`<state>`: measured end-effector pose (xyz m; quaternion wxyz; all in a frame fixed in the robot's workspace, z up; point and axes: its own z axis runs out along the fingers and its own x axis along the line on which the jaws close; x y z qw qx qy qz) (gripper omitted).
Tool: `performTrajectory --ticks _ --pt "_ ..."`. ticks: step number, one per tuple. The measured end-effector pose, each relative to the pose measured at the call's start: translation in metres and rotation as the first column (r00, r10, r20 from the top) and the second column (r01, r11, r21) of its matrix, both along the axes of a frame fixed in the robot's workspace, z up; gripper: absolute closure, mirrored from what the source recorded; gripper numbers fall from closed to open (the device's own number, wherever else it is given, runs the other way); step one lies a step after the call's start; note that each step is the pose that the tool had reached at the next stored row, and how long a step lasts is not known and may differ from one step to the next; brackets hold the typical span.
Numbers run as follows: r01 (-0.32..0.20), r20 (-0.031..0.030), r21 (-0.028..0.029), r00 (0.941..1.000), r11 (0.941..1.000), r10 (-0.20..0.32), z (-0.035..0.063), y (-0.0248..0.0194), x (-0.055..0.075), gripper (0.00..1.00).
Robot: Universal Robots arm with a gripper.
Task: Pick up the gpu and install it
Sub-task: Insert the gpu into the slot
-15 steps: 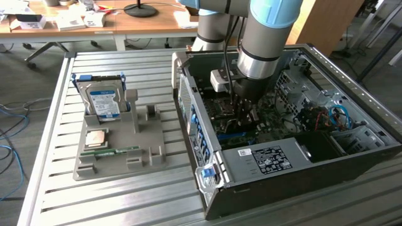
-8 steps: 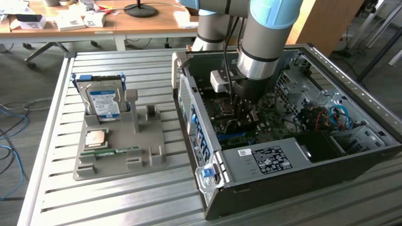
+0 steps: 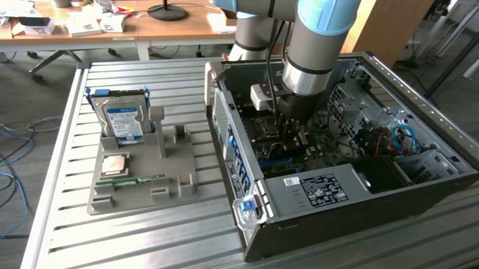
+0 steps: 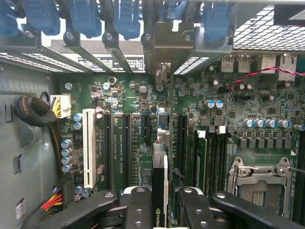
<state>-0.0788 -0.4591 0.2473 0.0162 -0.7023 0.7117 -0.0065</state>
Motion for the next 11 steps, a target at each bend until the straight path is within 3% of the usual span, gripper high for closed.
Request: performTrajectory --ticks 11 --pt "0.0 0.0 0.0 1.0 1.0 0.0 -0.0008 0.0 0.0 0.74"
